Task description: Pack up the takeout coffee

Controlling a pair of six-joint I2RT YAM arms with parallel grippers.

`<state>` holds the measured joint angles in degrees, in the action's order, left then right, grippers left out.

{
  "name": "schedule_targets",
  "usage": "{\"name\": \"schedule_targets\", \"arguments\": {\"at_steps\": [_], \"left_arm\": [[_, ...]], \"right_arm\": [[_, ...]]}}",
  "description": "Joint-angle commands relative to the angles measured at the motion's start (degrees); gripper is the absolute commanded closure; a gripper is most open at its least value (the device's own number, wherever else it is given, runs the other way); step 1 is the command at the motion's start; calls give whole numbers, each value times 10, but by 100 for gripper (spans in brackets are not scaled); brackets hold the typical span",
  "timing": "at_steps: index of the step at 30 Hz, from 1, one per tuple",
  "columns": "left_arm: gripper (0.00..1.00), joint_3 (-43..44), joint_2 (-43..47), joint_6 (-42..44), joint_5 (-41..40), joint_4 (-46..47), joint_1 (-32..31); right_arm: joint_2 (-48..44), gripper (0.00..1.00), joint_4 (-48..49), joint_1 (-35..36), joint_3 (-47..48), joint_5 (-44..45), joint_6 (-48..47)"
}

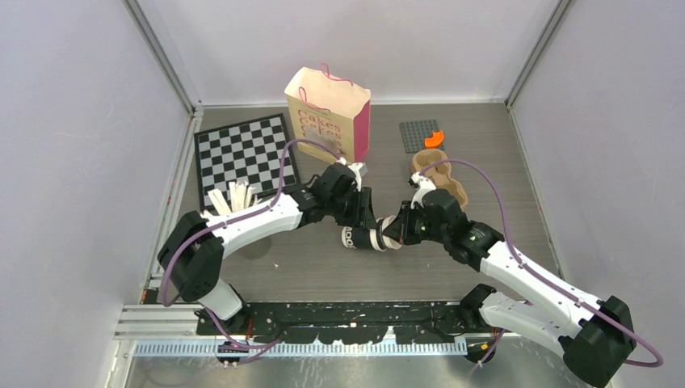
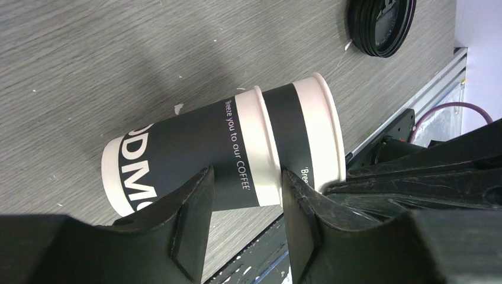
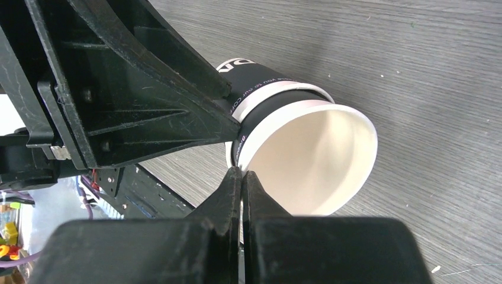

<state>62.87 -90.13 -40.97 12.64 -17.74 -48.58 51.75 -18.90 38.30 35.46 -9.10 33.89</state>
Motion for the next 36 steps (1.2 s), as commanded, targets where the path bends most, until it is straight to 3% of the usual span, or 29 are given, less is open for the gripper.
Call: {"name": "schedule_targets", "arguments": {"at_steps": [1, 11, 17, 22, 36], "left_arm": [[54, -6, 13, 8, -25, -27, 1], [56, 0, 47, 29, -44, -64, 9], [47, -16, 118, 34, -31, -88, 61], [52, -45, 146, 33, -80, -135, 91], [63, -21, 66, 55, -185, -226, 91]], "right_arm": [[-6, 100, 24, 3, 35, 12, -13], [2, 100, 38, 4, 52, 17, -7], [19, 100, 57, 3, 54, 11, -5], [38, 100, 73, 4, 55, 4, 4], [88, 100, 100, 6, 67, 11, 6]]}}
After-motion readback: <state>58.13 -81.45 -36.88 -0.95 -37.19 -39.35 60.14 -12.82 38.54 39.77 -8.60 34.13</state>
